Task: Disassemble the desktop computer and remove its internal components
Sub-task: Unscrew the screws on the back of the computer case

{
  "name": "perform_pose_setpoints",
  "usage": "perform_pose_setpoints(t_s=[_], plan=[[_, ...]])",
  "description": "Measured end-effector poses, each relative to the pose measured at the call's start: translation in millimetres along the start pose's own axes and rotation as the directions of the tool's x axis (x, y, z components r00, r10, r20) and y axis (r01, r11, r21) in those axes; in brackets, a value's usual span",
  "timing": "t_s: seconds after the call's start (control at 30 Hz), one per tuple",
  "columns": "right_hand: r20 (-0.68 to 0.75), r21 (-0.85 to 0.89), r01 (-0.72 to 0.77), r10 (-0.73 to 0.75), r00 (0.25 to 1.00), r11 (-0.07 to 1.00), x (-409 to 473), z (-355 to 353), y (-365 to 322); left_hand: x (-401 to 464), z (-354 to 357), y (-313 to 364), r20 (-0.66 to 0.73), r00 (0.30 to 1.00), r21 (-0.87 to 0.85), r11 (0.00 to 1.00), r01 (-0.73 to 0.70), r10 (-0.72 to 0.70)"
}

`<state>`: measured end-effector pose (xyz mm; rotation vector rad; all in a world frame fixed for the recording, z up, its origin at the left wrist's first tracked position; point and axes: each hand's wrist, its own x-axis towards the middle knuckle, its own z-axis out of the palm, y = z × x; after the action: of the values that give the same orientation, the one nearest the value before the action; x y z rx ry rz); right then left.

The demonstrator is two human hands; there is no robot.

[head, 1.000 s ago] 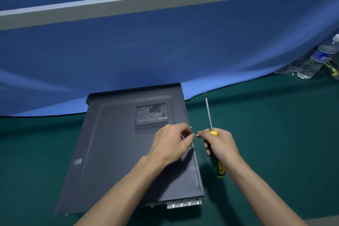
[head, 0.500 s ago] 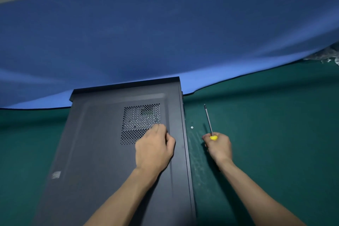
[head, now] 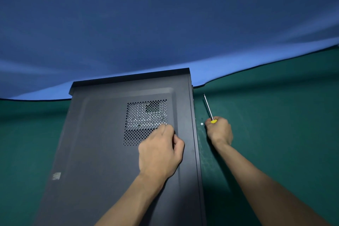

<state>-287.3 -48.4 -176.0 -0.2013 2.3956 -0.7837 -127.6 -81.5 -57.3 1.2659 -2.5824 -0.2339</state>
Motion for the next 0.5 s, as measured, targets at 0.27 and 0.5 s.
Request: perform_pose_setpoints(t_s=[0.27,0.5], plan=[[-0.014,0.138,0.016,-0.014,1.000,0.990,-6,-12,1,-1,0,0,0.031,0.999,-0.020,1.000,0.011,-0.010],[0.216,0.567,-0.040,-0.101,0.971,0.823,-57,-59,-18,-2,2,0,0.025,0.999,-0.021,0.999,0.044,-0.043]])
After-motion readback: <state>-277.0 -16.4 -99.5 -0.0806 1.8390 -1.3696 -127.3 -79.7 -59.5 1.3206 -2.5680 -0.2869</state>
